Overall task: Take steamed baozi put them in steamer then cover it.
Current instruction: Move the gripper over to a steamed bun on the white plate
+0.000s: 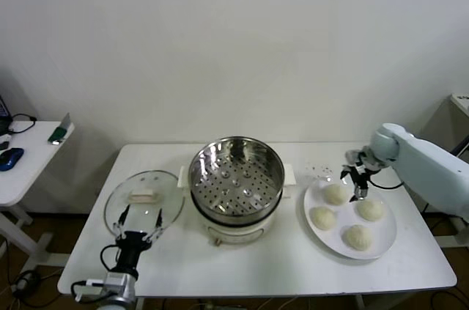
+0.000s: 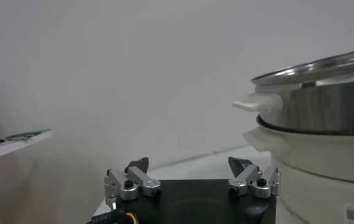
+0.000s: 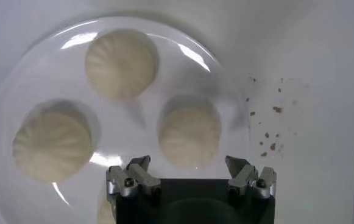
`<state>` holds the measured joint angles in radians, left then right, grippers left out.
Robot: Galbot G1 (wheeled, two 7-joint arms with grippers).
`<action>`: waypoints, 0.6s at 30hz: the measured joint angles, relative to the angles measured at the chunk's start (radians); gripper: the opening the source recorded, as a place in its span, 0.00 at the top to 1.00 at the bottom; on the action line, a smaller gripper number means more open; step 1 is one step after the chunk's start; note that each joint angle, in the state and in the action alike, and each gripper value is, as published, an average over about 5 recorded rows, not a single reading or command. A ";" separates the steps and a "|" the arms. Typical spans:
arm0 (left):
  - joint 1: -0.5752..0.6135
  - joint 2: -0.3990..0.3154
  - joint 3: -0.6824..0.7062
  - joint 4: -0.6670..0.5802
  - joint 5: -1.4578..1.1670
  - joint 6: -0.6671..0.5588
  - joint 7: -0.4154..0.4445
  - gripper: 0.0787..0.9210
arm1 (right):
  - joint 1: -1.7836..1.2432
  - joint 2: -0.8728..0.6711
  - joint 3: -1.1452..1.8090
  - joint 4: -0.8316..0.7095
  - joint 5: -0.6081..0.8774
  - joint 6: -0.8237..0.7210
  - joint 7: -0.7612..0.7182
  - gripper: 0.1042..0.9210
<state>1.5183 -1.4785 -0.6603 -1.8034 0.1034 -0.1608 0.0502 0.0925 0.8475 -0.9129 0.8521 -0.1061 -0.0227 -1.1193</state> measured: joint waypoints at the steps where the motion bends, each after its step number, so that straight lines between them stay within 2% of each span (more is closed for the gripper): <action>1: -0.001 0.000 -0.001 0.000 0.000 0.000 0.000 0.12 | -0.002 0.007 -0.001 -0.007 -0.003 0.001 0.000 0.12; 12: 0.000 0.000 -0.004 0.002 0.001 0.002 -0.001 0.12 | -0.023 0.062 -0.002 -0.068 -0.035 0.017 -0.004 0.12; 18: 0.001 -0.001 -0.005 0.000 0.003 0.002 -0.002 0.12 | -0.027 0.078 0.007 -0.086 -0.044 0.028 -0.008 0.18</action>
<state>1.5195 -1.4794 -0.6656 -1.8035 0.1062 -0.1588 0.0484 0.0651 0.9250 -0.9058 0.7662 -0.1499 0.0049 -1.1271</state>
